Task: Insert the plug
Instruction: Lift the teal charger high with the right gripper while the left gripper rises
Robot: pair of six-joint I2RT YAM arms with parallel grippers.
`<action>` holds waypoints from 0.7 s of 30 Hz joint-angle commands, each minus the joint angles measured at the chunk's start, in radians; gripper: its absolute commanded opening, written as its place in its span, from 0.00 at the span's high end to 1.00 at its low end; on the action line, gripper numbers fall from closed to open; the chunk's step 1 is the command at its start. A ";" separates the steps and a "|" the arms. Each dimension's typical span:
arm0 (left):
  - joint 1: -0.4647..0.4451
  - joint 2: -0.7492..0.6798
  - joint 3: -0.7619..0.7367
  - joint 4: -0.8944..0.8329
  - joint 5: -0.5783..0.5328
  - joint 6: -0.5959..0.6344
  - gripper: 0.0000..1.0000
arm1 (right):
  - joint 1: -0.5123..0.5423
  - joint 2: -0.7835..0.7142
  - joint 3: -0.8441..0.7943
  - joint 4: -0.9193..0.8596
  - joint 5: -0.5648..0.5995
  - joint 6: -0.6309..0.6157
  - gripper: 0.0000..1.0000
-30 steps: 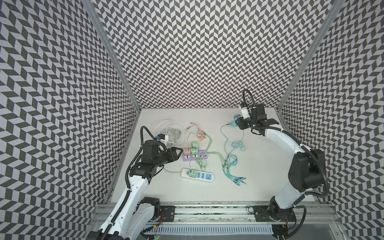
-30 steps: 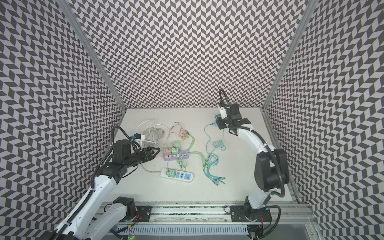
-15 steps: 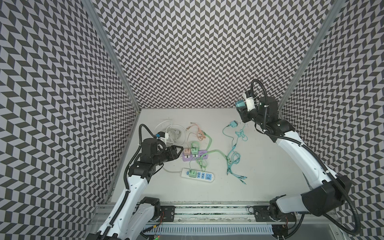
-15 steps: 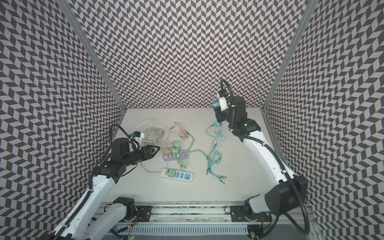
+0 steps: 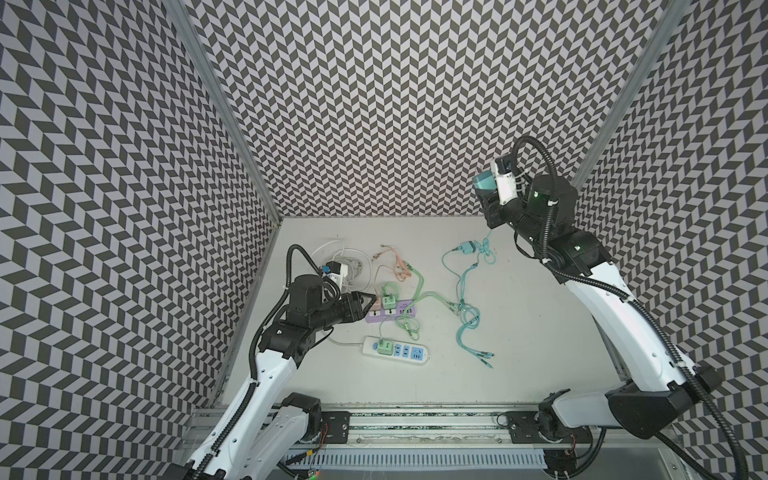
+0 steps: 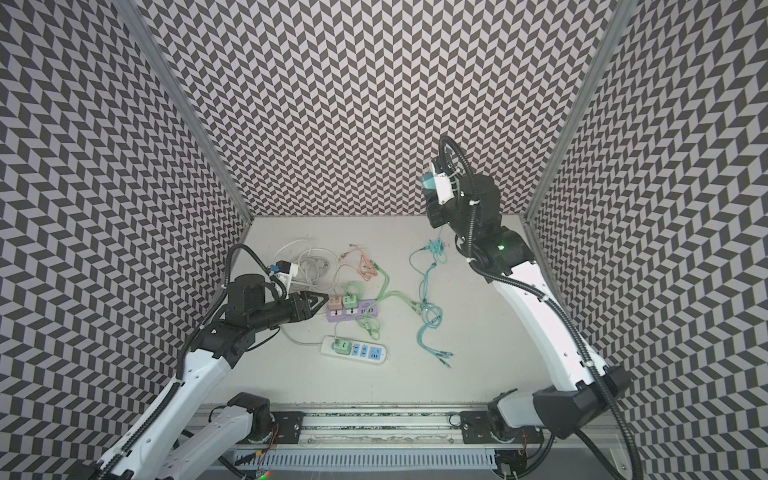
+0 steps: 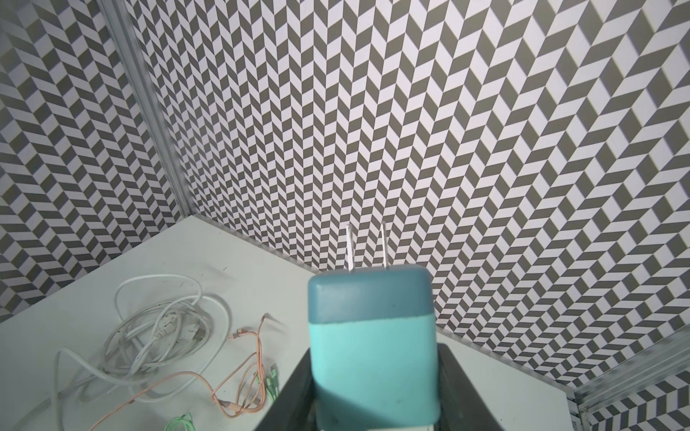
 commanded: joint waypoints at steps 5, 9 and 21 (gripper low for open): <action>-0.026 -0.007 0.027 0.016 -0.018 -0.014 0.44 | 0.020 -0.071 0.063 0.048 0.028 -0.045 0.68; -0.035 -0.006 0.038 0.019 -0.012 -0.012 0.44 | 0.032 -0.090 0.058 0.014 -0.031 -0.037 0.68; -0.038 -0.028 0.096 0.076 0.142 -0.027 0.29 | 0.073 -0.252 -0.316 0.094 -0.340 0.055 0.68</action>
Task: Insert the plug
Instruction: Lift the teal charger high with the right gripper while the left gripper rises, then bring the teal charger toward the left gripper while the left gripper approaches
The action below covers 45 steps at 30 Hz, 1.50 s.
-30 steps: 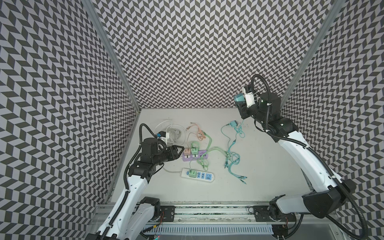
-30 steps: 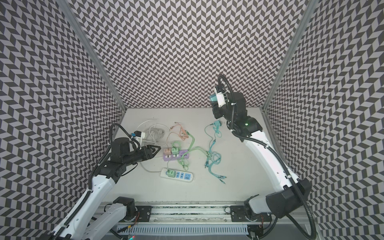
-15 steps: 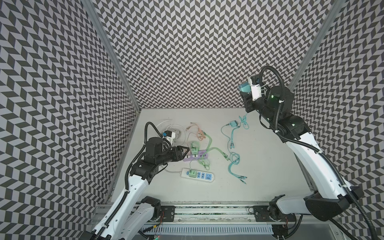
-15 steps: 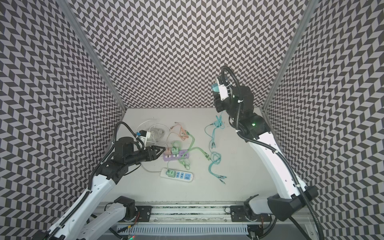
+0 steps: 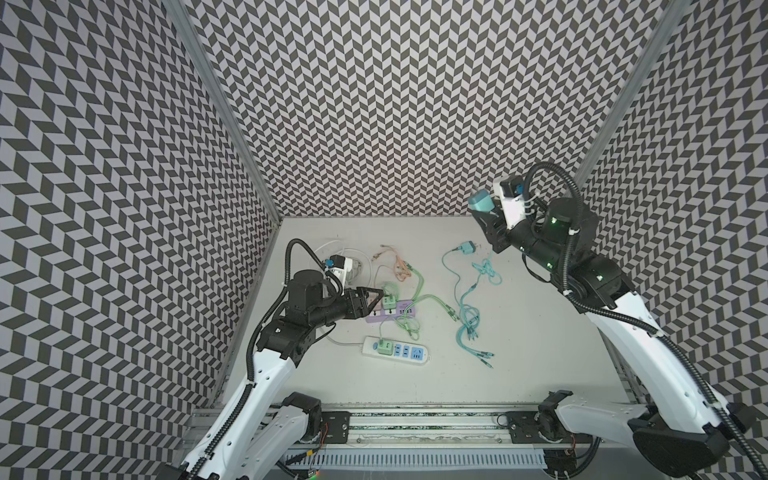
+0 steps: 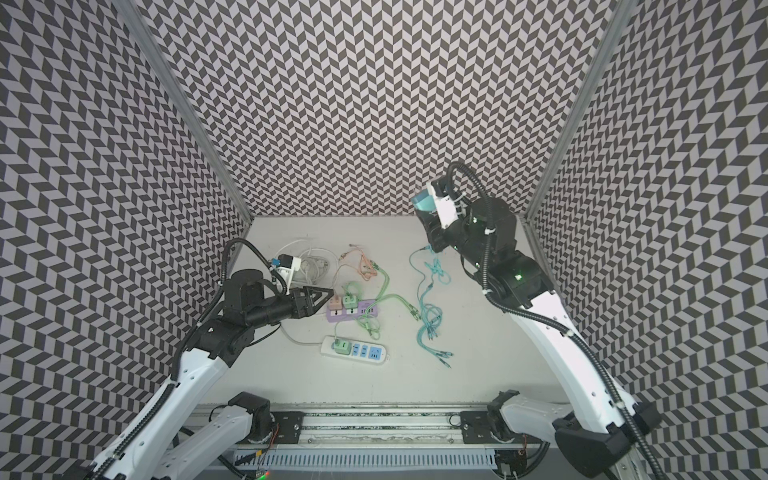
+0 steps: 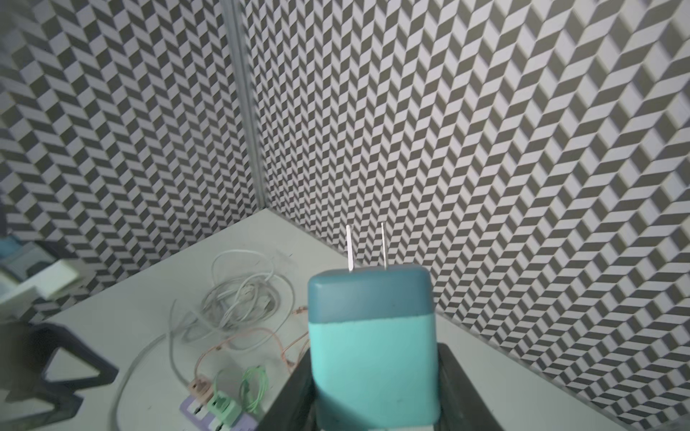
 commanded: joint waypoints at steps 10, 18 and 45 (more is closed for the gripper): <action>-0.039 -0.011 0.038 0.189 0.231 -0.090 0.27 | 0.081 -0.140 -0.389 0.250 -0.375 0.054 0.68; -0.111 0.035 0.059 0.230 0.265 -0.104 0.29 | 0.154 -0.109 -0.457 0.295 -0.418 0.035 0.68; -0.235 0.127 0.104 0.262 0.248 -0.147 0.39 | 0.336 -0.012 -0.399 0.243 -0.251 -0.033 0.69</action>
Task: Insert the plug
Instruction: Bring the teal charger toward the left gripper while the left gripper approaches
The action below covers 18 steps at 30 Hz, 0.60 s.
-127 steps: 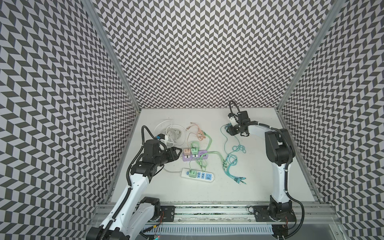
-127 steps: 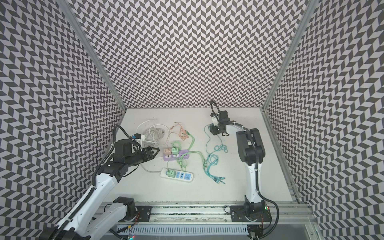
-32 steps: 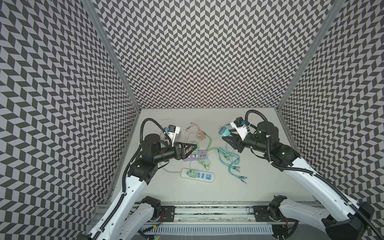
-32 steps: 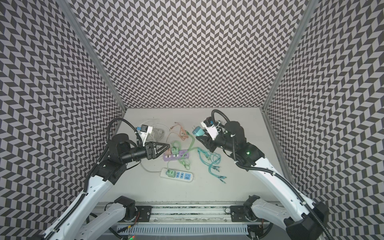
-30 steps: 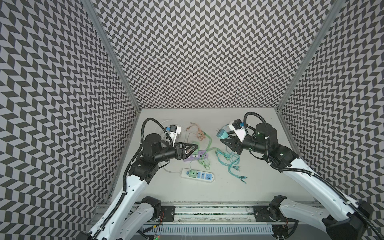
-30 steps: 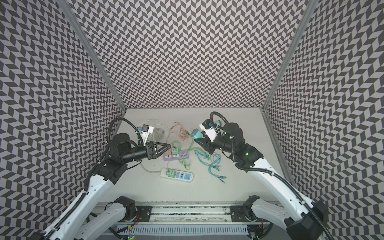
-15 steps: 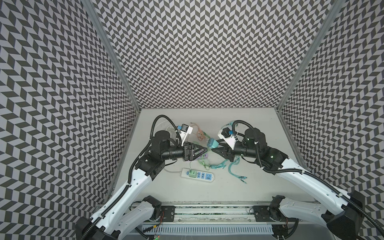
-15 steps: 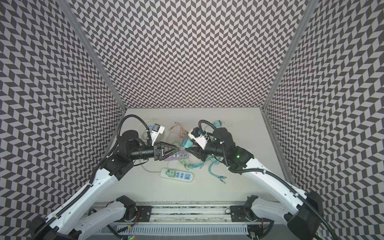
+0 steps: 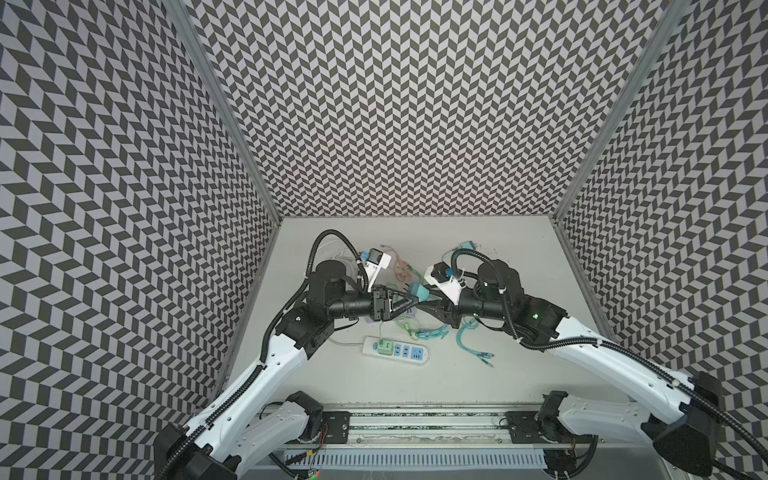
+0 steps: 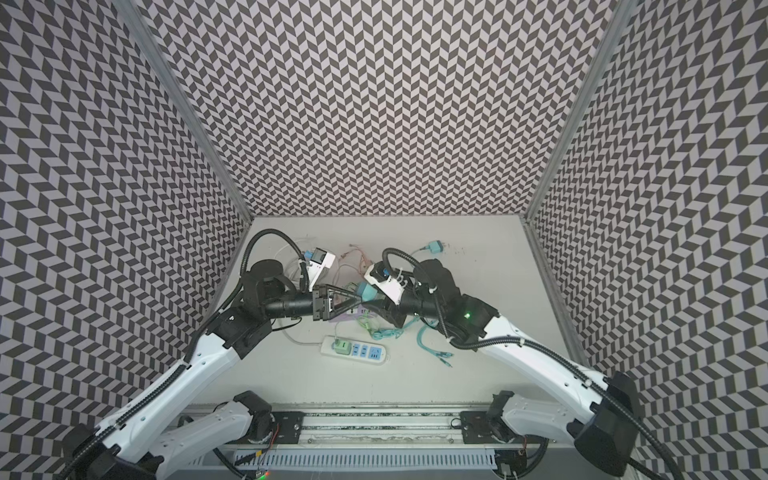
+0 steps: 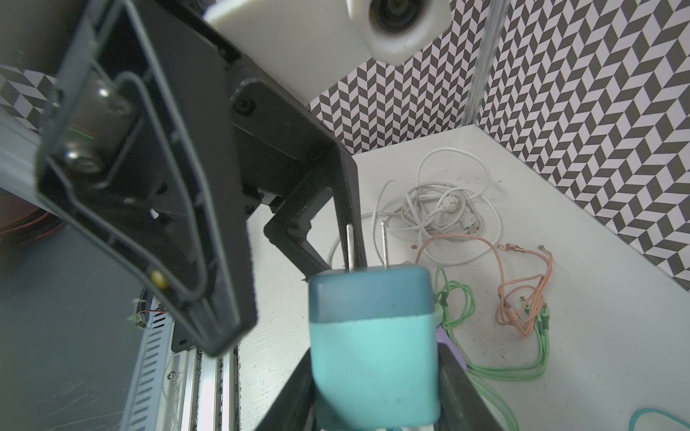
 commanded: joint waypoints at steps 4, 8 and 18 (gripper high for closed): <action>-0.006 0.002 0.032 0.035 0.003 -0.013 0.42 | 0.025 0.021 0.047 0.015 0.033 -0.048 0.69; -0.007 0.005 0.030 0.037 0.005 -0.015 0.49 | 0.038 0.024 0.055 0.006 0.046 -0.058 0.69; -0.006 0.016 0.030 0.045 -0.001 -0.019 0.67 | 0.050 0.025 0.061 -0.039 0.093 -0.086 0.65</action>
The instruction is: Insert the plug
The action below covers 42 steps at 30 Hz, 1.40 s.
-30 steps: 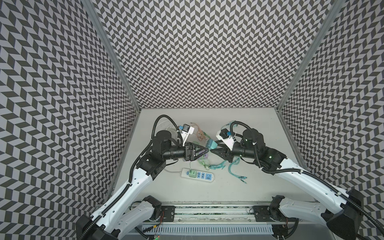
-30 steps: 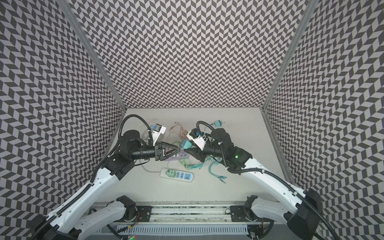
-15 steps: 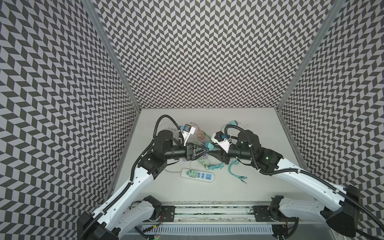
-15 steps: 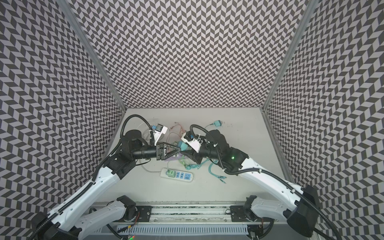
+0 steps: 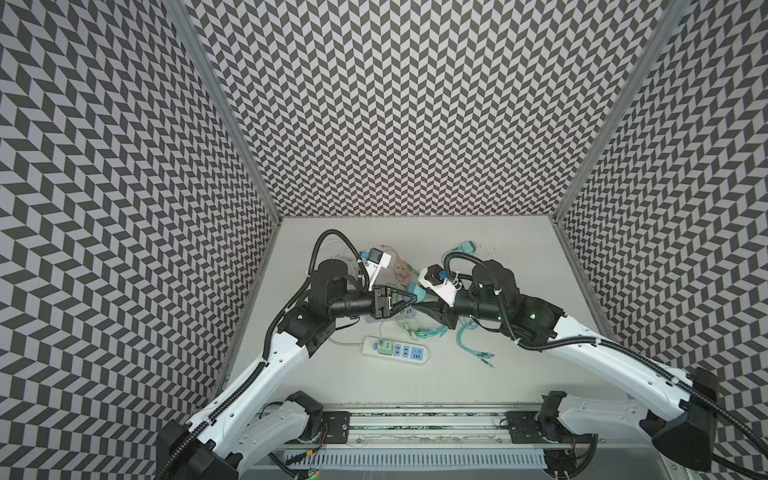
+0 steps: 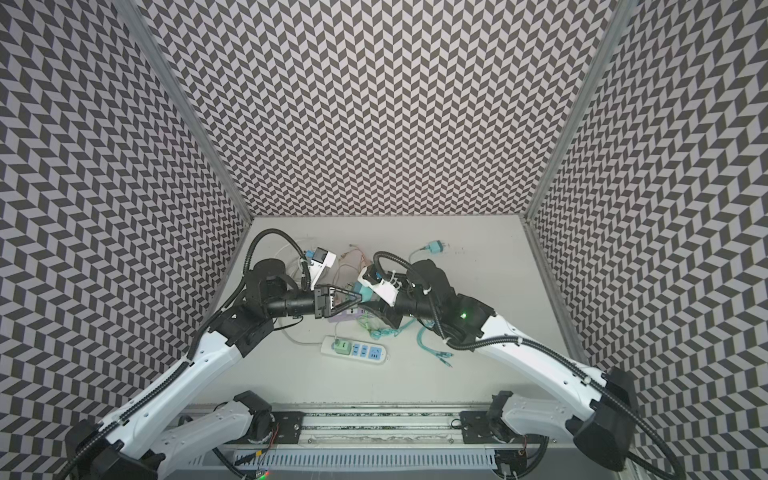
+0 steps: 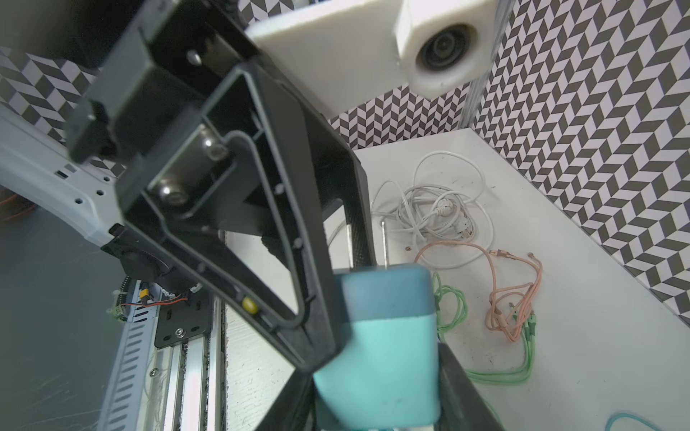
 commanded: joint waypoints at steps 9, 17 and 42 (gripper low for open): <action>-0.007 -0.007 0.002 0.098 0.006 -0.015 0.81 | 0.009 -0.049 -0.009 -0.020 0.023 0.034 0.47; -0.008 0.003 -0.010 0.136 -0.008 -0.019 0.86 | 0.007 -0.165 -0.052 0.004 0.068 0.168 0.32; -0.008 -0.080 -0.127 0.479 -0.115 -0.135 1.00 | 0.009 -0.280 -0.534 0.947 -0.203 0.879 0.32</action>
